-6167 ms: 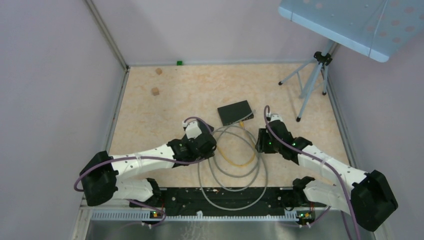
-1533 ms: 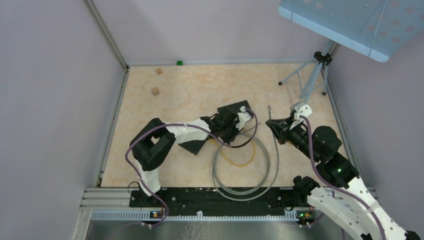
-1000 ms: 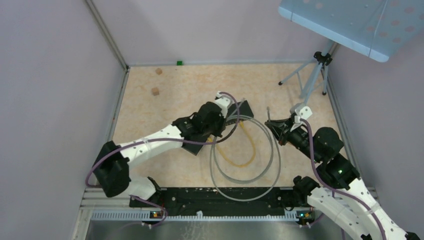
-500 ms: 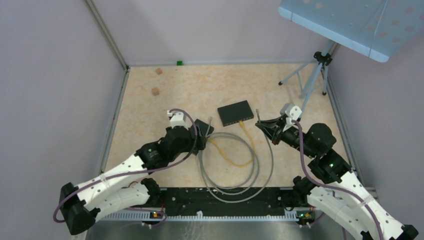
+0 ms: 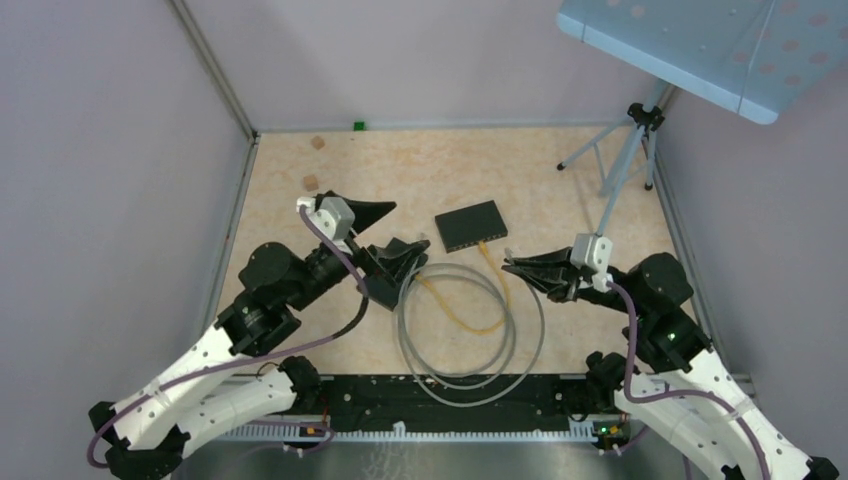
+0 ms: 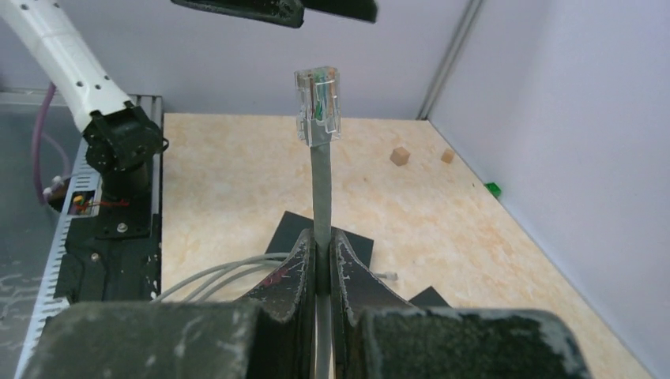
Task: Insert the plug into the switch port
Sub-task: Adjust the connector at the center of the board.
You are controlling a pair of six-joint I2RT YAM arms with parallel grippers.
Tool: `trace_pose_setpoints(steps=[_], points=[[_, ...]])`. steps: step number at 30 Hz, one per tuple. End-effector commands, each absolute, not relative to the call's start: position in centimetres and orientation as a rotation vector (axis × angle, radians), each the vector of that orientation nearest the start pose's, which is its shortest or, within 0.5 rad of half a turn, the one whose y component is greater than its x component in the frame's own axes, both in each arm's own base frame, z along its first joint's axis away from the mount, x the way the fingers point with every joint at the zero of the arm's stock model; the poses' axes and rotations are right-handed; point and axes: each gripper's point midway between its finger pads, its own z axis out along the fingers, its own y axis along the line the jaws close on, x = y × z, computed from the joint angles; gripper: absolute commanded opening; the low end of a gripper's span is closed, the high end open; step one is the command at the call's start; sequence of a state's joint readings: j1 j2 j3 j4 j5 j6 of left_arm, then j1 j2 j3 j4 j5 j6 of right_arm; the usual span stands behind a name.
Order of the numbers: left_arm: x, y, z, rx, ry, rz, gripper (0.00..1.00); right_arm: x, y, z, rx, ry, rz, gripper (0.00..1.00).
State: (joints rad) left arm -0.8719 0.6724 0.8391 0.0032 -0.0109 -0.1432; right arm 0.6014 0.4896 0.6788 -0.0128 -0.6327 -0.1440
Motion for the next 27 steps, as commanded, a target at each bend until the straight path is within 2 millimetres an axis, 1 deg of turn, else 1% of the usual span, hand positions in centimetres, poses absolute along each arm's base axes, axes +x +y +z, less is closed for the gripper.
trace_pose_setpoints(steps=[1,4,7,9,15,16,17,20,23,27], points=[[14.8,-27.4,41.7,0.962,1.015,-0.875,0.99,12.0,22.3,37.5,-1.137,0.911,0.819,0.0],[14.8,-28.7,42.1,1.054,0.924,-0.849,0.99,11.4,22.5,38.1,-1.185,0.868,0.823,0.0],[14.8,-29.7,42.3,1.109,0.884,-0.847,0.99,11.6,22.5,38.5,-1.183,0.855,0.806,0.0],[14.7,-30.3,42.5,1.126,0.858,-0.863,0.99,12.3,22.5,38.3,-1.17,0.868,0.778,0.0],[14.3,-31.9,42.9,1.147,0.807,-0.925,0.99,16.4,22.2,37.2,-1.093,0.958,0.631,0.0],[14.0,-32.2,43.0,1.154,0.798,-0.936,0.99,16.8,22.1,36.9,-1.088,0.97,0.614,0.0],[14.0,-32.5,43.0,1.159,0.795,-0.942,0.99,17.2,22.0,37.2,-1.076,0.956,0.588,0.0],[13.9,-33.2,42.9,1.169,0.791,-0.945,0.99,18.4,21.8,36.8,-1.058,0.968,0.532,0.0],[14.1,-33.9,42.6,1.175,0.797,-0.94,0.98,19.1,21.6,36.7,-1.045,0.97,0.494,0.0],[14.3,-34.6,42.8,1.177,0.788,-0.947,0.97,19.0,21.6,36.6,-1.044,0.962,0.49,0.0]])
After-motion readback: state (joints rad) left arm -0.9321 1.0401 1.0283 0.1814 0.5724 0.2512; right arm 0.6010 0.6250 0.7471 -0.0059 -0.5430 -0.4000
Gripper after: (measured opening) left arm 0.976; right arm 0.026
